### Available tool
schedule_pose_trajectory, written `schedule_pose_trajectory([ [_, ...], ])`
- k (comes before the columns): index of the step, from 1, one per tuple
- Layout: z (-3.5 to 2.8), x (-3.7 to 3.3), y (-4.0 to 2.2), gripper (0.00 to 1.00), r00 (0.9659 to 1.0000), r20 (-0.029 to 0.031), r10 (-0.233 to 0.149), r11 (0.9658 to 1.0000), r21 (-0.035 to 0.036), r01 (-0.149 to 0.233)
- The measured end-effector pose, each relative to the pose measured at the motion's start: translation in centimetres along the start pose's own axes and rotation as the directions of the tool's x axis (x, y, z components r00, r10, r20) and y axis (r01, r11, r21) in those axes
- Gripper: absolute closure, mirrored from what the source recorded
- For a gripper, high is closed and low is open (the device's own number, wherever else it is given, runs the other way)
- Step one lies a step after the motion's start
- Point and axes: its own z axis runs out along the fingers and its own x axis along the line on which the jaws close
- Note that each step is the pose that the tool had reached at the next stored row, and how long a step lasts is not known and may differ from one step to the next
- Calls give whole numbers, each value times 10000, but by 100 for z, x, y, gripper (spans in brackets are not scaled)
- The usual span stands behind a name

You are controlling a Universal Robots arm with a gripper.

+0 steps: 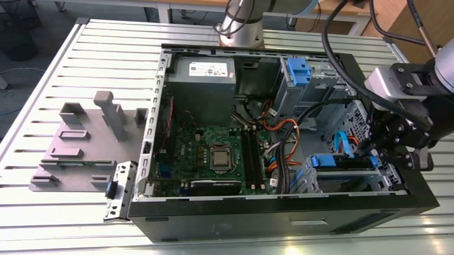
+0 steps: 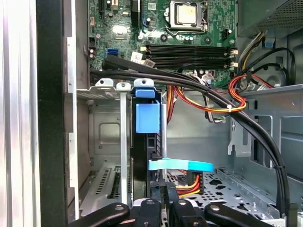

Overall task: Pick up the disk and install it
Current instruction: 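Insert the second disk wire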

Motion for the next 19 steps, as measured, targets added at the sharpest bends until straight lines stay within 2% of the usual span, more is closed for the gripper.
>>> schedule_pose_trajectory([
  [12,-29,22,-1,84,10000,1,0,10000,0,0],
  [19,-31,78,-2,84,10000,1,0,10000,0,0],
])
